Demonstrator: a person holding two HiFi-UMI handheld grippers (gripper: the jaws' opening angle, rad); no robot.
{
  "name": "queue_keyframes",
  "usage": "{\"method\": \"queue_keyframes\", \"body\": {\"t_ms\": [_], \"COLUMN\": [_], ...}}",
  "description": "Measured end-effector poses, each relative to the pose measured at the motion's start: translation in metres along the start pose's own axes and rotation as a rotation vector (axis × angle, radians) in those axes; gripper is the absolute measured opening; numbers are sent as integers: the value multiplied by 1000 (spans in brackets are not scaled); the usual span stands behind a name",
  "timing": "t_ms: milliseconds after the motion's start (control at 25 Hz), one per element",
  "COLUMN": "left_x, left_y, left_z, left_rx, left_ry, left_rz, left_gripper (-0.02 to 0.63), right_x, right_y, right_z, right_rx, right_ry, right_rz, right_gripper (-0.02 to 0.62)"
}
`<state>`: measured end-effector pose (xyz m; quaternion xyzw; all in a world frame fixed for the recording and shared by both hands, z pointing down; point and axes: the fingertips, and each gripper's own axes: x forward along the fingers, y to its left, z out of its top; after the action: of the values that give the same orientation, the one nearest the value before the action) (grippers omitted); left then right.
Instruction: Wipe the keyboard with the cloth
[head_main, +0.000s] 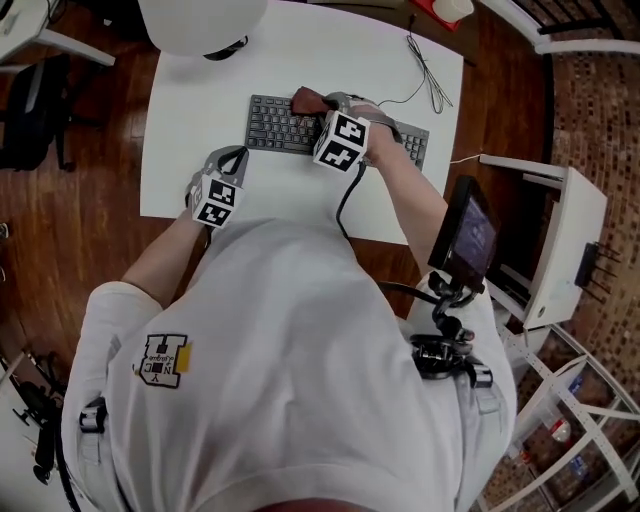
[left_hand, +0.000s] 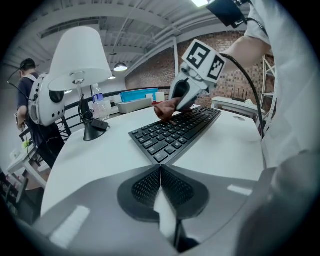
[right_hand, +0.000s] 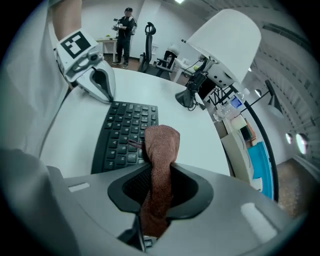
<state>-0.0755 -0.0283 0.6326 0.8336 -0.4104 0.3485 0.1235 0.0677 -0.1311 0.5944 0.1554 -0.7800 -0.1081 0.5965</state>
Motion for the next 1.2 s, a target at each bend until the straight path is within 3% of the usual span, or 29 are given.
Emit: {"method": "queue_keyframes", "body": {"t_ms": [360,920,1040,1200], "left_x": [-11,-2,-2,-4], "left_y": [3,2,2,3], "left_z": [6,2,1,-1], "left_rx": [3,-18,-28,-45], "left_ry": [-5,1,-2,2], "left_rz": [-11,-35,-45,-67], "left_gripper": [2,2,2,2], "right_x": [5,-16,-13,-2], "right_y": [22,138,122,54], "right_z": [15,13,25,50], "right_rx": [-47,-173,-120,-60], "right_ry": [46,55,38,24], "right_rz": [81,251,246,119], "right_gripper": [94,94,94,94]}}
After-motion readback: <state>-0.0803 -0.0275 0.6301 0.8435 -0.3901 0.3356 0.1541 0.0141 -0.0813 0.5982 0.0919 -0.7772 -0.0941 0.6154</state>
